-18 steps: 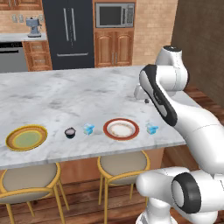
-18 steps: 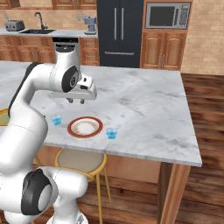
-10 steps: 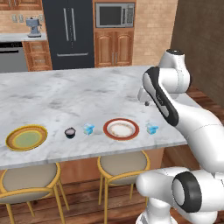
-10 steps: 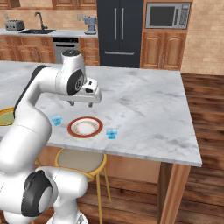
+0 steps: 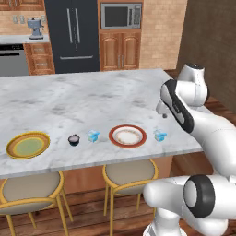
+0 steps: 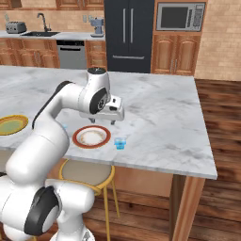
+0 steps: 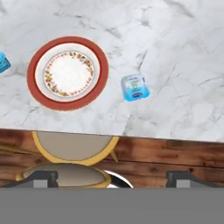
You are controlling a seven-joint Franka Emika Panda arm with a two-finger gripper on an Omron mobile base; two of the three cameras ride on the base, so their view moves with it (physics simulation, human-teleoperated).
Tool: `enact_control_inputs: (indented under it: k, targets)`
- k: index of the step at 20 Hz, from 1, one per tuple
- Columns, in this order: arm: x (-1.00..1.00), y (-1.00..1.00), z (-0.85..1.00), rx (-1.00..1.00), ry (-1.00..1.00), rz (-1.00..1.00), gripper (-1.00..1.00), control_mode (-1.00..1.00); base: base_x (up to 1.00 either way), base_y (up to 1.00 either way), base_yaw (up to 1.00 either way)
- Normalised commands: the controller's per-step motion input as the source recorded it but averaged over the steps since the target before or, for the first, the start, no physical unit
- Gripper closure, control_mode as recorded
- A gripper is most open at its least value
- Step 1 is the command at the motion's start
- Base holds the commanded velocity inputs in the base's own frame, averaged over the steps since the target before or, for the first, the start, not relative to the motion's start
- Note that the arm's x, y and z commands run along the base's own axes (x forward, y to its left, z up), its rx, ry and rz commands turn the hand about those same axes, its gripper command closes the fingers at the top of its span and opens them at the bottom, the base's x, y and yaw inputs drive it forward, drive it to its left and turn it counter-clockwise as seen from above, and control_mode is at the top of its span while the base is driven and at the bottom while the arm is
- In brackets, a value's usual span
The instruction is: Place two yogurt containers on each plate.
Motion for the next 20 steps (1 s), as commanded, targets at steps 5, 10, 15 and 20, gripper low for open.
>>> enact_control_inputs:
  k: [5, 10, 15, 20]
  targets:
    - [0.35, -0.07, -0.41, 0.0, 0.05, 0.0, -1.0, -1.0, 0.0, 0.0, 0.0]
    - [0.35, -0.04, -0.5, -0.01, 0.02, 0.0, -1.0, -1.0, 0.0, 0.0, 0.0]
    - [0.31, -0.03, -0.48, -0.05, 0.0, 0.0, -1.0, -1.0, 0.0, 0.0, 0.0]
    - [0.37, -0.18, -0.53, -0.01, 0.0, 0.0, -1.0, -1.0, 0.0, 0.0, 0.0]
